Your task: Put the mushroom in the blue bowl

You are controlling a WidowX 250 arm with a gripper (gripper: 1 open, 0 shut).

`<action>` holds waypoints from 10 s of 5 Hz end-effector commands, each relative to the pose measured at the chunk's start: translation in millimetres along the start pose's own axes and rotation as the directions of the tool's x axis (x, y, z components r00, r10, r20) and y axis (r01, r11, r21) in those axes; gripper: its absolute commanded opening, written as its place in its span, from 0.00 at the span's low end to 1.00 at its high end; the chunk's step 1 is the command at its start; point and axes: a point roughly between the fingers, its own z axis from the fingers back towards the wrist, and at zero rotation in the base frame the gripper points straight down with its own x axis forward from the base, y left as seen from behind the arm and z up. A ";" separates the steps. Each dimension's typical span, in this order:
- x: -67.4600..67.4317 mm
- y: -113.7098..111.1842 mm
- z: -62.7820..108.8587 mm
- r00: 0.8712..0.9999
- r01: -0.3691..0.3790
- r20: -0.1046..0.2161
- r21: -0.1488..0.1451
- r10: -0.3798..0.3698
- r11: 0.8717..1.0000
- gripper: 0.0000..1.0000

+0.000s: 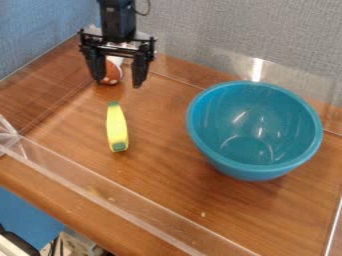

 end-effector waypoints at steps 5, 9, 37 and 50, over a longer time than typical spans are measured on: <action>73.0 35.4 6.6 0.965 -0.249 0.086 -0.008 0.249 0.968 1.00; 90.7 27.8 10.8 0.954 -0.291 0.085 0.009 0.289 0.957 1.00; -15.5 -125.9 98.8 0.875 -0.445 0.137 -0.146 0.463 0.884 0.00; -82.5 -195.4 48.7 0.888 -0.337 0.244 -0.234 0.391 0.912 1.00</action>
